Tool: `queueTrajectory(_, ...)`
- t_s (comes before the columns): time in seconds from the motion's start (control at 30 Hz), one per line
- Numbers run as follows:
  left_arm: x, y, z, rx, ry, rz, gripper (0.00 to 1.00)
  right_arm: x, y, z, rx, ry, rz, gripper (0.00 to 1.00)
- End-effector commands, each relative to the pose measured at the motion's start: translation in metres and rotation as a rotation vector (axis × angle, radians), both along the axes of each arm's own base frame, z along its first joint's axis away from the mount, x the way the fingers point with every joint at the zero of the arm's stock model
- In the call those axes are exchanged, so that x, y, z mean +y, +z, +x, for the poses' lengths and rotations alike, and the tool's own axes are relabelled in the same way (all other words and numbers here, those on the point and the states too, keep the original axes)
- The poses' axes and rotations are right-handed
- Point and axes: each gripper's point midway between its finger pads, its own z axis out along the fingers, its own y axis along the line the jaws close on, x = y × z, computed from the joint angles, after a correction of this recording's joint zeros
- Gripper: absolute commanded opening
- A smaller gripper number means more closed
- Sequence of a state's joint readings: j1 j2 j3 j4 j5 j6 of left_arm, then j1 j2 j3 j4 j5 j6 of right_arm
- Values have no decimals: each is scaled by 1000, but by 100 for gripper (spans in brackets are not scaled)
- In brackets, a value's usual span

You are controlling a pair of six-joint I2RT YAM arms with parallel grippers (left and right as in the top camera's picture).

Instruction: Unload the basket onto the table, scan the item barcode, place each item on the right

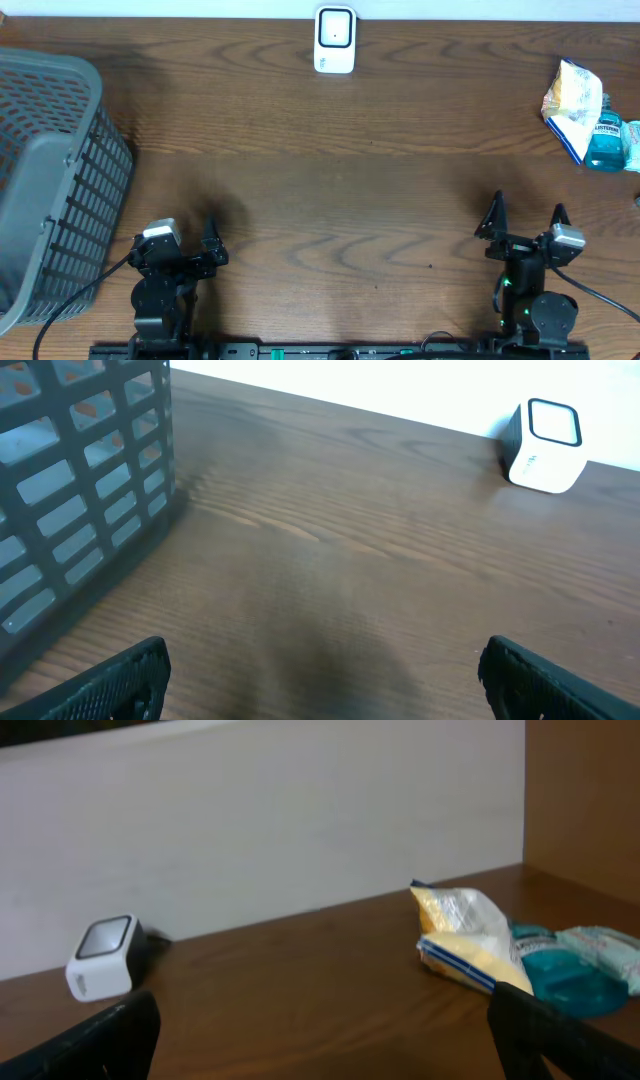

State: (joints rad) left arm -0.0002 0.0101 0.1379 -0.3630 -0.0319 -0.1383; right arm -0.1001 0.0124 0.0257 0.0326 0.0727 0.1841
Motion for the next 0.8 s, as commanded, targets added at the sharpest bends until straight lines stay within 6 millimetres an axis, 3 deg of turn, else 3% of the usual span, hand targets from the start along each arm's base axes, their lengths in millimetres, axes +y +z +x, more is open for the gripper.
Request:
queueTrajectory(0.0,2,1,0,-6,10,-9,98,3,-23,1,67,7,31,99)
queueTrajectory(0.07,2,1,0,-6,10,-9,98,8,-32,2,107,31,34,99)
queueTrajectory(0.77,2,1,0,-6,10,-9,98,13,-33,2,109,52,33,99)
